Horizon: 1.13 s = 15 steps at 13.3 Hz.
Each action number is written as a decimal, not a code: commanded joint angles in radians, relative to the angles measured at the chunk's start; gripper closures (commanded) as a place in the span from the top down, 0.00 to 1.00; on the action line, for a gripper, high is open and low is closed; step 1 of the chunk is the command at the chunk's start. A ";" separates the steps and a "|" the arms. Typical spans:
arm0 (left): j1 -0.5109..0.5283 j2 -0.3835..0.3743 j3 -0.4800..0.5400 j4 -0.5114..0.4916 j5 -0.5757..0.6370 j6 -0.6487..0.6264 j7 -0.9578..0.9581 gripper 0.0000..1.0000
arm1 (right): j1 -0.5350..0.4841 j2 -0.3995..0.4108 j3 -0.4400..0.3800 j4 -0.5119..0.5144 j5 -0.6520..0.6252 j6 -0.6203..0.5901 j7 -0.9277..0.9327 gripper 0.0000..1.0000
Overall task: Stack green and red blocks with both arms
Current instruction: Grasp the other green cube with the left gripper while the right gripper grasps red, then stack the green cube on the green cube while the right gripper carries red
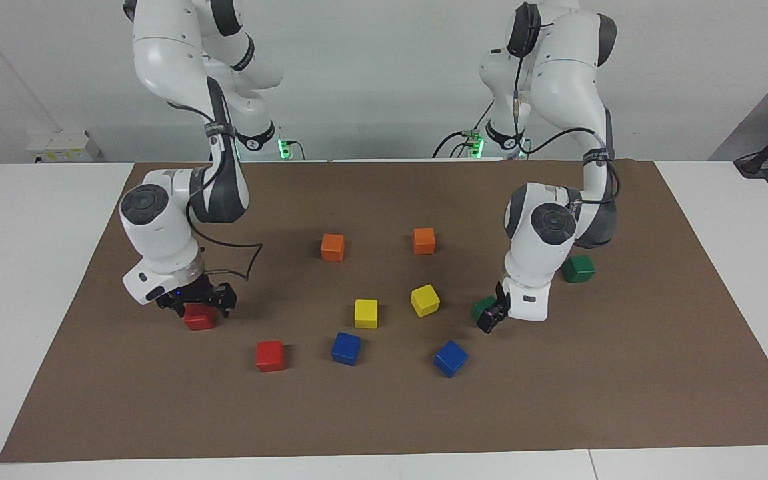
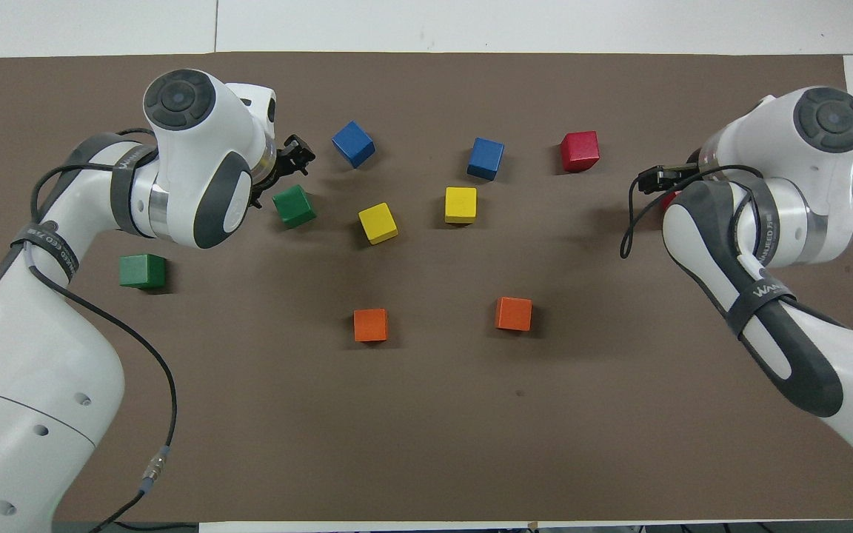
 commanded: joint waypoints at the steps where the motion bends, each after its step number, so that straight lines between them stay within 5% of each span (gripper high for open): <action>1: -0.019 -0.045 0.014 -0.089 0.024 0.063 -0.024 1.00 | 0.063 0.134 0.001 0.246 -0.016 -0.155 0.077 1.00; 6: -0.031 -0.057 0.012 -0.123 0.027 0.077 0.034 1.00 | 0.094 0.283 0.004 0.451 -0.017 -0.193 0.129 1.00; 7: -0.031 -0.057 0.012 -0.123 0.027 0.080 0.031 0.85 | 0.097 0.305 0.004 0.468 -0.016 -0.194 0.143 1.00; 8: -0.034 -0.060 0.014 -0.122 0.026 0.051 0.031 0.14 | 0.101 0.316 0.004 0.473 -0.016 -0.195 0.175 1.00; 9: -0.031 -0.060 0.014 -0.109 0.027 0.013 0.033 0.00 | 0.115 0.339 0.004 0.511 -0.016 -0.208 0.205 1.00; 12: -0.018 -0.084 0.012 -0.053 0.033 -0.153 0.155 0.00 | 0.132 0.405 0.006 0.598 -0.005 -0.222 0.228 1.00; 15: 0.102 -0.257 0.009 -0.143 0.024 -0.291 0.487 0.00 | 0.141 0.420 0.006 0.598 -0.005 -0.196 0.237 1.00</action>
